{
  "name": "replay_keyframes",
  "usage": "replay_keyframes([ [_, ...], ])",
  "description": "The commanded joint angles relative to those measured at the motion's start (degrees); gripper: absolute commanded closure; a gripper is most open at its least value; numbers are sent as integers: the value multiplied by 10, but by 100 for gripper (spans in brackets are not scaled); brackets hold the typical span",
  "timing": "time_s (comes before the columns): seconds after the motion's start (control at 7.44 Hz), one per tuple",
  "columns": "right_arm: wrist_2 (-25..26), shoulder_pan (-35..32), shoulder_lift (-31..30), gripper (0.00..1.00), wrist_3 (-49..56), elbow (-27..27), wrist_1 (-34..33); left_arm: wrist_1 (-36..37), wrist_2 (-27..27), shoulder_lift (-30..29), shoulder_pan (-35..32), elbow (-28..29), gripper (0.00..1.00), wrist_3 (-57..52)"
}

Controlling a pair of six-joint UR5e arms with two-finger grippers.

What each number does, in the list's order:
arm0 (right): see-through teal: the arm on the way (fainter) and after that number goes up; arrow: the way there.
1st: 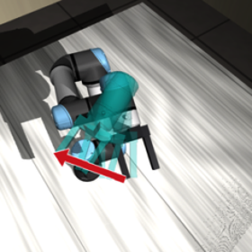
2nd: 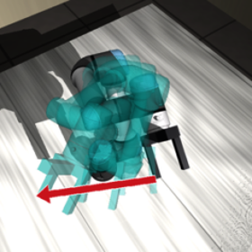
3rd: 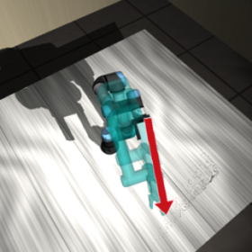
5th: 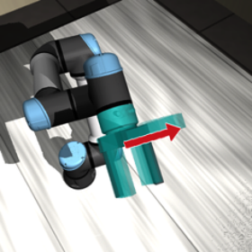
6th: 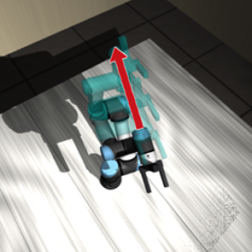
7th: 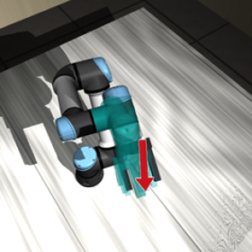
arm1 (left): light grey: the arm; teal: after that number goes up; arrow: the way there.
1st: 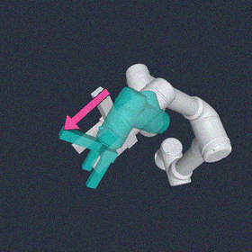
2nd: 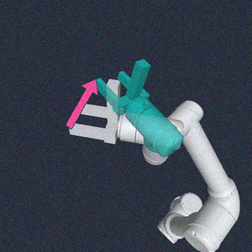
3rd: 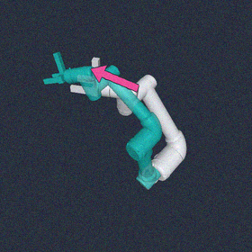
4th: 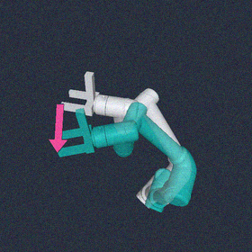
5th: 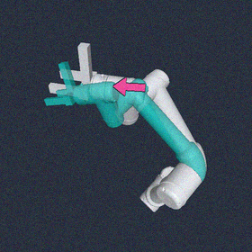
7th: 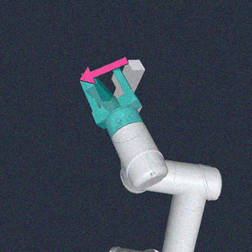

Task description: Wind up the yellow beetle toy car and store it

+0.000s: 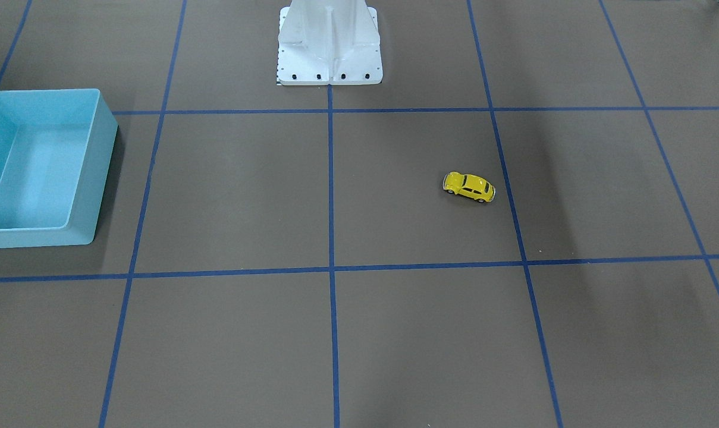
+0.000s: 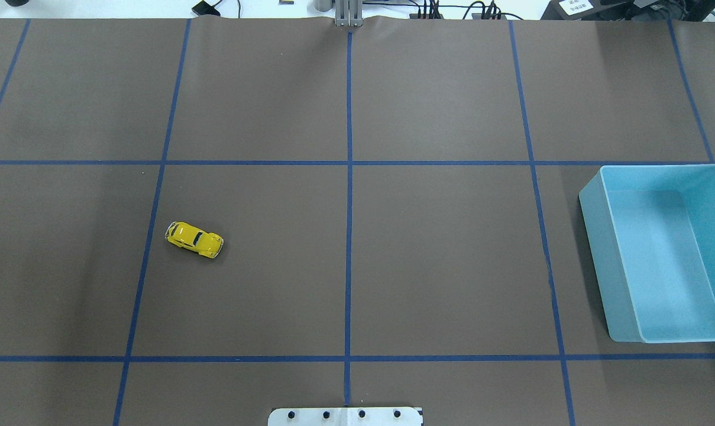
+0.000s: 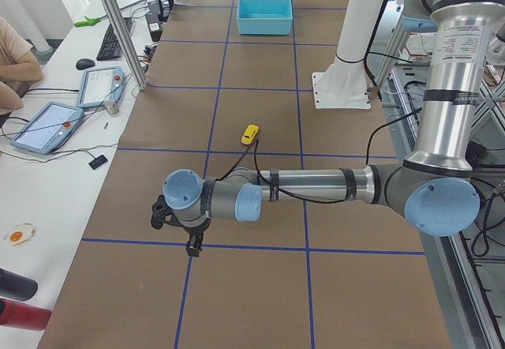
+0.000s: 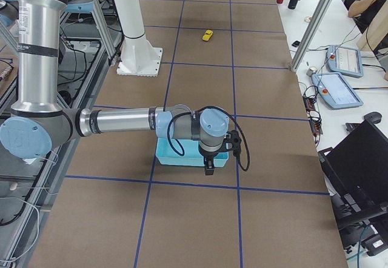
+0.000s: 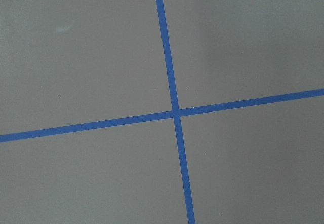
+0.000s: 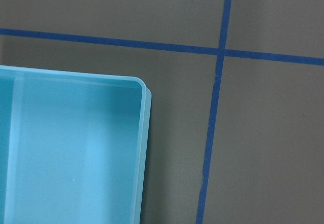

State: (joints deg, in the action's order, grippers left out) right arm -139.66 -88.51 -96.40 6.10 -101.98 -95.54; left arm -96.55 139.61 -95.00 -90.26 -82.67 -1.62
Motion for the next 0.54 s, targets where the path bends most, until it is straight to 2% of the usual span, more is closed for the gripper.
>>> replay_keyframes([
  [0.0, 1, 0, 2, 0, 1, 2, -1, -1, 0, -1, 0, 0, 1, 5],
  [0.4, 31, 0, 0, 0, -4, 9, -4, -2, -1, -2, 0, 1, 1, 4],
])
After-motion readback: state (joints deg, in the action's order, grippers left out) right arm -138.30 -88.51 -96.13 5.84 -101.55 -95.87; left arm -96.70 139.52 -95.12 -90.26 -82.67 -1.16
